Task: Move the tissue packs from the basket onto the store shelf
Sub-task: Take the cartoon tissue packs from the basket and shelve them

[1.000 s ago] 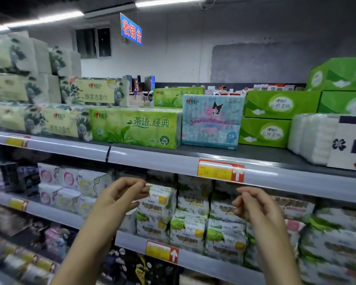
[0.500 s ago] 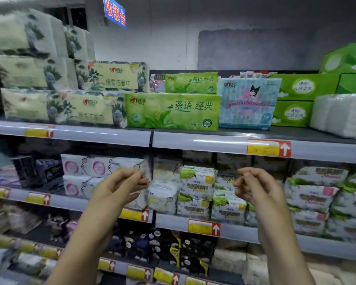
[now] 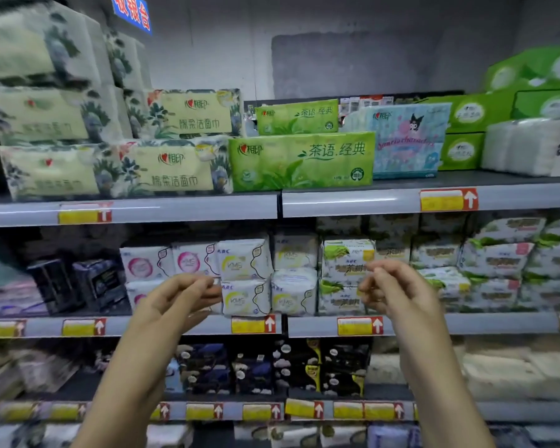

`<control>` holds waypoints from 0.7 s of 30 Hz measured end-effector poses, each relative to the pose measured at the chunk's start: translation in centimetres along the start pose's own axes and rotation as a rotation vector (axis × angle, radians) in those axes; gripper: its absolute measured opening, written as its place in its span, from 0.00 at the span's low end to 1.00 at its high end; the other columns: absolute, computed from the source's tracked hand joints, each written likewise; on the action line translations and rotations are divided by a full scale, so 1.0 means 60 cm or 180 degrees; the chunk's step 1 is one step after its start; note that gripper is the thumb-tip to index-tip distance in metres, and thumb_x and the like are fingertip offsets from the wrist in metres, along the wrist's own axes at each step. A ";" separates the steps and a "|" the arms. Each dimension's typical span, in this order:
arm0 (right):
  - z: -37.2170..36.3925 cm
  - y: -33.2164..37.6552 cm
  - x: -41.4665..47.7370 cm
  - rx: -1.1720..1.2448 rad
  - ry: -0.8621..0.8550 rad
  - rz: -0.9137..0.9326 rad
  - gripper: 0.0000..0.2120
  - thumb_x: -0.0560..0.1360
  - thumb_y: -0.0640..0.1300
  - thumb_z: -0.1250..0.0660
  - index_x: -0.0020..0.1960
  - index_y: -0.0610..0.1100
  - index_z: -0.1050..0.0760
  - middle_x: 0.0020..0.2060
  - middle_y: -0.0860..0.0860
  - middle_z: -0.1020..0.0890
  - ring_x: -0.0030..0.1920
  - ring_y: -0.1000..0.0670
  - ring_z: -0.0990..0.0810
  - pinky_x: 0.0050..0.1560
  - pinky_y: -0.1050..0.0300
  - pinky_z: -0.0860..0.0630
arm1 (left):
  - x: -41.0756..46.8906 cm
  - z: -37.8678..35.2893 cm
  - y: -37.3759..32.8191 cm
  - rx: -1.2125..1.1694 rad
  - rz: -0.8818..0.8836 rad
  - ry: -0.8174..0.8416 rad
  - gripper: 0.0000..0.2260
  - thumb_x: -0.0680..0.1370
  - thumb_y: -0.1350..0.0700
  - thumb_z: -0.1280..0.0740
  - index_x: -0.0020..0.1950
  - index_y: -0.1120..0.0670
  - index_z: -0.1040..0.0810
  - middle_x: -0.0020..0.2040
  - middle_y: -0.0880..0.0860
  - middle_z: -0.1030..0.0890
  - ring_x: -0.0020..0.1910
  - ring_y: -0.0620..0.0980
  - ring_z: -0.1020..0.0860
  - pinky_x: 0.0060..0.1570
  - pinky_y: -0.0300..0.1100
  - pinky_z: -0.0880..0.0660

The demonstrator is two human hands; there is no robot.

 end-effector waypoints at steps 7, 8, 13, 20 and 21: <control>-0.005 -0.006 -0.004 -0.0089 0.0021 -0.0092 0.09 0.79 0.40 0.40 0.46 0.48 0.21 0.34 0.51 0.19 0.37 0.53 0.21 0.41 0.61 0.22 | 0.007 0.007 0.015 -0.0118 0.0057 -0.0120 0.08 0.78 0.56 0.36 0.45 0.57 0.19 0.43 0.55 0.14 0.49 0.52 0.17 0.55 0.47 0.25; -0.002 -0.007 0.000 -0.0090 0.0021 -0.0113 0.09 0.79 0.40 0.40 0.46 0.47 0.21 0.34 0.50 0.19 0.37 0.52 0.21 0.42 0.60 0.22 | 0.008 0.003 0.017 -0.0131 0.0072 -0.0120 0.08 0.78 0.56 0.37 0.45 0.56 0.19 0.43 0.55 0.14 0.49 0.52 0.17 0.55 0.47 0.25; 0.012 -0.012 0.022 -0.0027 -0.0022 -0.0164 0.09 0.79 0.39 0.40 0.46 0.46 0.21 0.35 0.48 0.19 0.37 0.51 0.21 0.40 0.61 0.21 | 0.013 -0.021 0.027 -0.0124 0.0134 -0.0128 0.09 0.78 0.56 0.37 0.46 0.57 0.19 0.44 0.54 0.14 0.49 0.50 0.17 0.54 0.46 0.25; 0.013 -0.058 0.033 -0.0164 0.0175 -0.0338 0.08 0.79 0.40 0.40 0.47 0.45 0.22 0.31 0.54 0.20 0.35 0.56 0.22 0.42 0.58 0.23 | 0.018 -0.030 0.061 -0.0061 0.0301 -0.0213 0.09 0.79 0.56 0.38 0.48 0.56 0.19 0.44 0.52 0.14 0.47 0.48 0.16 0.54 0.45 0.25; 0.012 -0.069 0.033 -0.0170 0.0194 -0.0398 0.08 0.79 0.40 0.40 0.48 0.44 0.22 0.31 0.55 0.20 0.34 0.56 0.22 0.43 0.57 0.23 | 0.018 -0.030 0.069 -0.0047 0.0356 -0.0225 0.09 0.79 0.56 0.38 0.48 0.56 0.19 0.43 0.52 0.14 0.48 0.48 0.17 0.53 0.45 0.25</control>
Point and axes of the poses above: each hand's wrist, its own x-axis towards the middle knuckle, its own z-axis out of the back of the hand, y = z × x, the point moved 2 cm from there along x, towards the middle knuckle
